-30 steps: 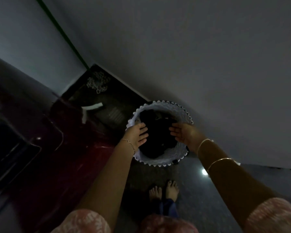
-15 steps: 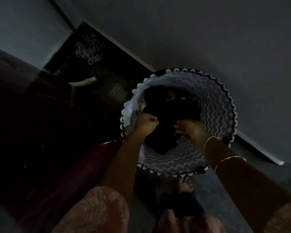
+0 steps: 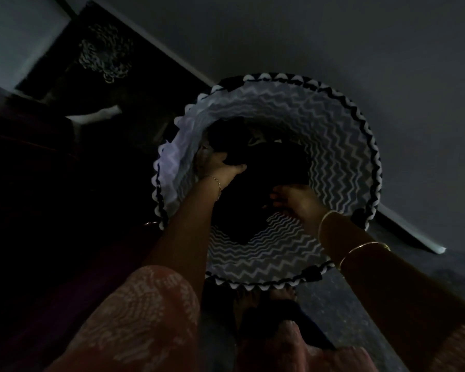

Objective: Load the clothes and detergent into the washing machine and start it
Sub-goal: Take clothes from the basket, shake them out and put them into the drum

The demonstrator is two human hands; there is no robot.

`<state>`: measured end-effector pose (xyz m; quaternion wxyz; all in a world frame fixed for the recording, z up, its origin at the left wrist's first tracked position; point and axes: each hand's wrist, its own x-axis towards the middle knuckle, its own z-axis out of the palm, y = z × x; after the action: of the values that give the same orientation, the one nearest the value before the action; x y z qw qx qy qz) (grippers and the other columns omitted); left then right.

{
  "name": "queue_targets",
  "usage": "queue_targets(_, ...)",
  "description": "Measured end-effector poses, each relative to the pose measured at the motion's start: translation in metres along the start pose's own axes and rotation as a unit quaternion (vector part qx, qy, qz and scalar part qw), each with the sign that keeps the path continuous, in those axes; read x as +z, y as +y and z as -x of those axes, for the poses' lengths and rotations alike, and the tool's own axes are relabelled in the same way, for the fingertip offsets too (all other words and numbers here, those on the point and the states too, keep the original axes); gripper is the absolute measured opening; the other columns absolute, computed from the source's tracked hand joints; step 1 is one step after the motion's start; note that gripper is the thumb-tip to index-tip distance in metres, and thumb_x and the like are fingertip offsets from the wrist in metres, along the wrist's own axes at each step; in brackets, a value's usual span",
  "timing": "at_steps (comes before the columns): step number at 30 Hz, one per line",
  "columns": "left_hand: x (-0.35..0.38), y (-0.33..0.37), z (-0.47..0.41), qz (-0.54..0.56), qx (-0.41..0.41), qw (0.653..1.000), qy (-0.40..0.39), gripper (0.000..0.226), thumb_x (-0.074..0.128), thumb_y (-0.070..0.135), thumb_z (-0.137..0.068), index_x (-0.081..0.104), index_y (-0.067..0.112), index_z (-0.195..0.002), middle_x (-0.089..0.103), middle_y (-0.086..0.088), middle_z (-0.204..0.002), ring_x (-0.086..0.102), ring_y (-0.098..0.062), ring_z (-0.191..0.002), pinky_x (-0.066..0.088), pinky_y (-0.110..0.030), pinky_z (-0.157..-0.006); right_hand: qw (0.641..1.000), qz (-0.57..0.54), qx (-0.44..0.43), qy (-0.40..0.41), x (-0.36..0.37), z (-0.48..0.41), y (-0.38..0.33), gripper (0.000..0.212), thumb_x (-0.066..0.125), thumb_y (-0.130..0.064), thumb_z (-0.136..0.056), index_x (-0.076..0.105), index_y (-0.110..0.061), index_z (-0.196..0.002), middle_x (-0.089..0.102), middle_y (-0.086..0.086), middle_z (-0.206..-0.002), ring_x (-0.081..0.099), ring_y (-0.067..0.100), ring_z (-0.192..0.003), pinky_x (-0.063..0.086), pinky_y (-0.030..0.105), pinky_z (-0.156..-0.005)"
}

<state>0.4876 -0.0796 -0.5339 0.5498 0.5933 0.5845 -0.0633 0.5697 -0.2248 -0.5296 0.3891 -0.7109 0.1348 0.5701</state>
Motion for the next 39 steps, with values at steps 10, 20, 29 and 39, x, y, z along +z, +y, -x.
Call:
queue_targets(10,-0.001,0.000,0.047,0.280,0.044,0.959,0.021,0.014,0.076,0.000,-0.075,0.072,0.014,-0.074,0.070,0.009,-0.068,0.065,-0.009,-0.073,0.054,-0.025,-0.078,0.992,0.044,-0.099,0.065,0.016,0.032,0.004,0.023,0.053,-0.007,-0.089,0.058,-0.011,-0.111,0.063,0.014,-0.107,0.060,0.022,-0.084,0.052,0.037,-0.079)
queue_targets(20,-0.047,0.071,0.165,0.372,-0.018,0.916,-0.151,0.024,0.055,0.007,-0.088,0.053,0.020,-0.069,0.053,0.011,-0.055,0.045,-0.001,-0.050,0.042,-0.019,-0.068,0.946,0.100,-0.297,0.087,0.018,0.094,-0.029,0.101,0.084,-0.036,-0.050,0.035,-0.034,-0.139,0.051,0.014,-0.133,0.051,0.028,-0.123,0.046,0.044,-0.101)
queue_targets(29,-0.115,0.164,0.267,0.305,0.045,0.936,-0.170,0.010,0.058,0.014,-0.084,0.059,0.024,-0.081,0.055,0.008,-0.065,0.047,-0.005,-0.055,0.035,-0.021,-0.060,0.967,-0.054,-0.246,0.026,0.007,0.255,-0.101,0.031,0.041,0.002,-0.093,0.053,-0.003,-0.122,0.061,0.010,-0.090,0.057,0.019,-0.074,0.046,0.029,-0.066)
queue_targets(39,-0.132,0.125,0.334,0.215,0.030,0.969,-0.120,0.049,0.057,0.020,-0.093,0.043,0.026,-0.140,0.058,0.001,-0.125,0.055,-0.015,-0.112,0.042,-0.028,-0.086,0.949,-0.230,-0.218,0.003,-0.012,0.354,-0.149,0.038,0.041,-0.025,-0.101,0.039,-0.002,-0.131,0.051,0.019,-0.130,0.056,0.032,-0.101,0.051,0.044,-0.077)
